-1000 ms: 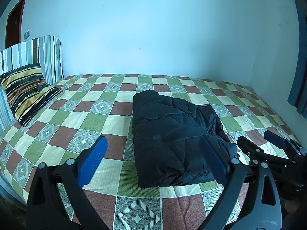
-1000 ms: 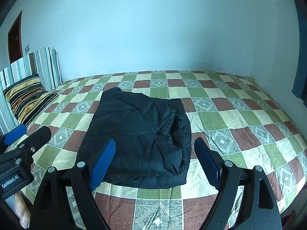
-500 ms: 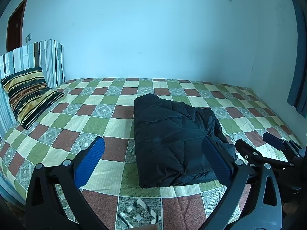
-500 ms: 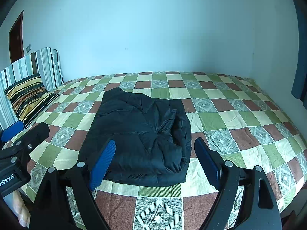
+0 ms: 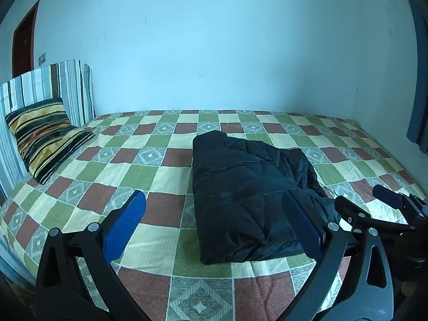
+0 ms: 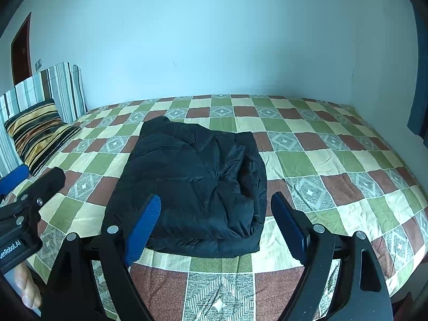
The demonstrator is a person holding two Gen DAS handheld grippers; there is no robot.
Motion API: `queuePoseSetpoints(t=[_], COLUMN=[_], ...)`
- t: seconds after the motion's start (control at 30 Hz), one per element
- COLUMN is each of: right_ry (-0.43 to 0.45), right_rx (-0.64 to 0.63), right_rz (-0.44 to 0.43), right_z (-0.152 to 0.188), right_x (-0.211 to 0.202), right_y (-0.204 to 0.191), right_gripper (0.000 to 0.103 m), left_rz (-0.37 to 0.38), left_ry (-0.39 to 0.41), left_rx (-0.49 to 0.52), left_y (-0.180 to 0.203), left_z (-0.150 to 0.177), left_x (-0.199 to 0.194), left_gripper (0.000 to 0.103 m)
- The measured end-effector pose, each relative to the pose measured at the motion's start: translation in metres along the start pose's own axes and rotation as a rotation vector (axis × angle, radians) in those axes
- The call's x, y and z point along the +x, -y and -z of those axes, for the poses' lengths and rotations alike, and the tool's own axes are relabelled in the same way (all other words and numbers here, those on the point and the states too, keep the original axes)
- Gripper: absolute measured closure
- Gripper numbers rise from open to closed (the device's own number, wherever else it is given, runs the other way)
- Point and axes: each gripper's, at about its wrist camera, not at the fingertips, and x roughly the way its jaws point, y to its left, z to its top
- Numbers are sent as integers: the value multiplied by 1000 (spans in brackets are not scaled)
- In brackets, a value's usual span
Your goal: Fold large clothes
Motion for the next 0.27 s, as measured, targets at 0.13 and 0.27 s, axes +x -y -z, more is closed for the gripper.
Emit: queuePoseSetpoints(t=[0.13,0.27], right_ry=[-16,-42], right_rx=[20,47], right_rz=[11,62], right_z=[2,6], right_x=[12,30], right_y=[11,37], right_gripper=[20,20], left_rz=[-22,-45], left_ry=[-67,-185], left_rx=[-9,-49], left_y=[-9,-37], left_z=[3,15], left_x=[25,68], left_gripper=[2,2])
